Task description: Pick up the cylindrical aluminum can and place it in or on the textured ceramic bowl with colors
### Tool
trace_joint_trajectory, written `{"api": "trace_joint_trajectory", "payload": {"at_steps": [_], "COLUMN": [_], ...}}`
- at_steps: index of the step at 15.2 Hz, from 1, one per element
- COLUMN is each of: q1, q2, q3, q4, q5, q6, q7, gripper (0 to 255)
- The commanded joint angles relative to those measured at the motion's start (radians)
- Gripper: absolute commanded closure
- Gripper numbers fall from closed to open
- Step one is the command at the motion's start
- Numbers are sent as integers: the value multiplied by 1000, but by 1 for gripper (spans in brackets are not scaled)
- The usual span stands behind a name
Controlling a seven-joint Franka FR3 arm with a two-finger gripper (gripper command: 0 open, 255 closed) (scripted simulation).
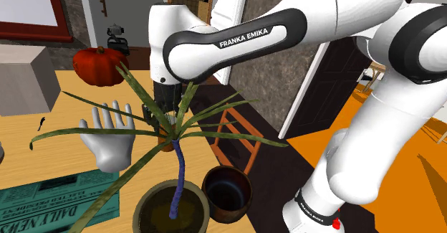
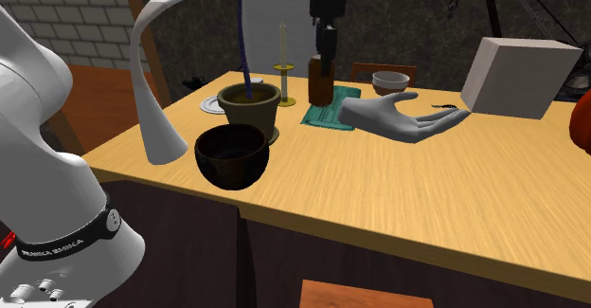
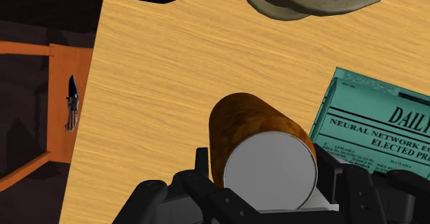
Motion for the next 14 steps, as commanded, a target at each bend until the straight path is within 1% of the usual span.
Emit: {"api": "trace_joint_trajectory", "payload": {"at_steps": [1,3,8,14], "q1": [0,0,13,57], "q2": [-9,-16,-228,-486], "q3": [0,-1,-9,-32], "q4": [23,42,-154,-350], "q5": [3,6,83,156], "q6": [-31,-57,-62,-119], "q7": [-1,-3,-40,-69], "gripper": [255,255,255,255]}}
